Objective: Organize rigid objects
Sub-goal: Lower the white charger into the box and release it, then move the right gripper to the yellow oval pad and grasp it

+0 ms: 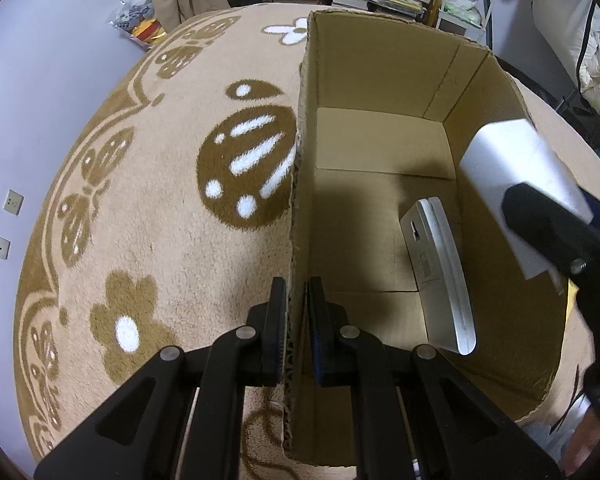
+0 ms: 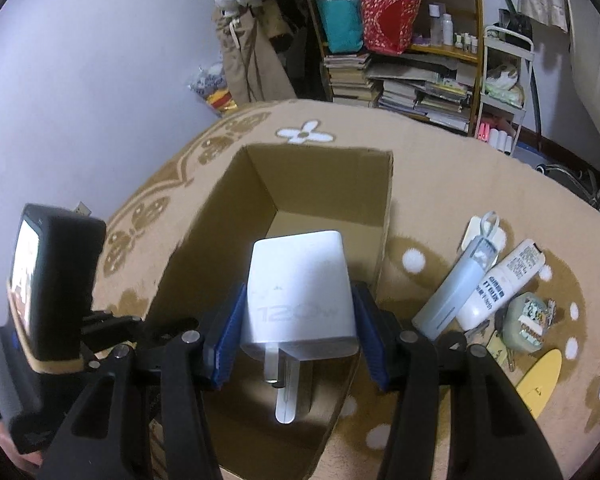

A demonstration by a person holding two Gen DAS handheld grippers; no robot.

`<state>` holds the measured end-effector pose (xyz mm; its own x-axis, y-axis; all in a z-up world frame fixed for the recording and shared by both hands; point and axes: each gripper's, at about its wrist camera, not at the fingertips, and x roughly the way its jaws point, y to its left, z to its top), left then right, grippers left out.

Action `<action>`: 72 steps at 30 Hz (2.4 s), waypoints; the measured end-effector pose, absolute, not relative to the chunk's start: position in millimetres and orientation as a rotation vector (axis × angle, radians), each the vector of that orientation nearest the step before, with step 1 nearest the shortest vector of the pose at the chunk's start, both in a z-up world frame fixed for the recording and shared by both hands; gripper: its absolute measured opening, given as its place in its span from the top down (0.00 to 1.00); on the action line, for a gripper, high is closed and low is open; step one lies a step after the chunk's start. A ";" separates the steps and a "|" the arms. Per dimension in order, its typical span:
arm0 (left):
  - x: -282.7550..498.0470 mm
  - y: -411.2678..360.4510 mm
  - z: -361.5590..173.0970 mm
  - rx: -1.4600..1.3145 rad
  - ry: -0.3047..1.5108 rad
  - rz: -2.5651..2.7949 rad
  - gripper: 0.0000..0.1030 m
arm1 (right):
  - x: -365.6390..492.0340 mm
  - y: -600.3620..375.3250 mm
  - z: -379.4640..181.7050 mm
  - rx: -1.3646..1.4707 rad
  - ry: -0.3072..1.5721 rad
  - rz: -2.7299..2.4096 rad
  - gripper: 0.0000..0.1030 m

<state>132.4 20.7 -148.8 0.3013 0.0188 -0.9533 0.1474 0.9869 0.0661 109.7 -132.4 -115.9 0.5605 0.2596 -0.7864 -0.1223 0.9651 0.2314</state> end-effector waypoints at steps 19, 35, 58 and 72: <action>133.5 22.3 -151.6 0.131 1.268 -0.085 0.92 | 101.7 -134.7 -102.1 0.131 0.909 0.178 0.53; 132.6 21.1 -148.5 0.138 1.259 -0.080 0.92 | 83.6 -191.6 -82.9 0.174 0.829 0.023 0.13; 131.8 23.8 -148.5 0.122 1.263 -0.083 0.91 | 68.2 -292.8 -150.7 0.302 0.971 -0.227 0.12; 131.4 24.2 -148.5 0.118 1.265 -0.083 0.90 | 50.6 -344.2 -191.0 0.466 1.085 -0.351 0.15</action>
